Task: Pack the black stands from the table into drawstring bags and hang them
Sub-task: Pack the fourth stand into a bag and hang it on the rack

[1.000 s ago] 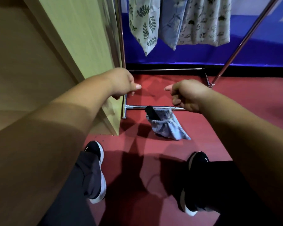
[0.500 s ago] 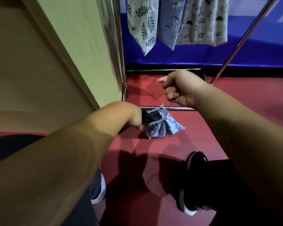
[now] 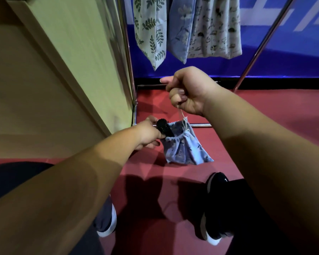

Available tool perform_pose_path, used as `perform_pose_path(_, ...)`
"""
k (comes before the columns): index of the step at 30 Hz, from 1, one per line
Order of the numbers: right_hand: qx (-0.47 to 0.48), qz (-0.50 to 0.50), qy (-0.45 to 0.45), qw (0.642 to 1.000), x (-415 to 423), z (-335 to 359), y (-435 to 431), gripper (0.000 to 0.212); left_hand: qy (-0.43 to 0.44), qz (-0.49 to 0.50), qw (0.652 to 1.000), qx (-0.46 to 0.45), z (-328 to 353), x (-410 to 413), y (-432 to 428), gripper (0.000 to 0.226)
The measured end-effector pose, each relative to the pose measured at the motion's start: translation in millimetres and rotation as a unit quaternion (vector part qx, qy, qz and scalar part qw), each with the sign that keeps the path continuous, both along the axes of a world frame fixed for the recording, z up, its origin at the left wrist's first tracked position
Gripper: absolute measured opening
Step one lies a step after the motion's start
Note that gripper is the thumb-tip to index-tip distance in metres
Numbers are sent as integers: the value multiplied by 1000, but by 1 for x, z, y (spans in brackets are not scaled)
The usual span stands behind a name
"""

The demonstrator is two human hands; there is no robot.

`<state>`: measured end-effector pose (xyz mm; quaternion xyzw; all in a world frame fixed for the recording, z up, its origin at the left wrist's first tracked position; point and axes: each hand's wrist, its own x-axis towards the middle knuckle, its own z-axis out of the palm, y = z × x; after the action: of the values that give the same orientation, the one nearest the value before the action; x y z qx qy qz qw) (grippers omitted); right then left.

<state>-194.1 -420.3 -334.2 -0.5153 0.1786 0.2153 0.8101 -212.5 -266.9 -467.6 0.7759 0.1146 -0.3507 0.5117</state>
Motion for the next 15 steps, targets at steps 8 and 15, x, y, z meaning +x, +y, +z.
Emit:
perform_pose_path(8, 10, 9, 8, 1000, -5, 6, 2, 36, 7, 117, 989, -90, 8, -4, -23, 42)
perform_pose_path(15, -243, -43, 6, 969, -4, -4, -5, 14, -8, 110, 986, -127, 26, 3, -25, 33)
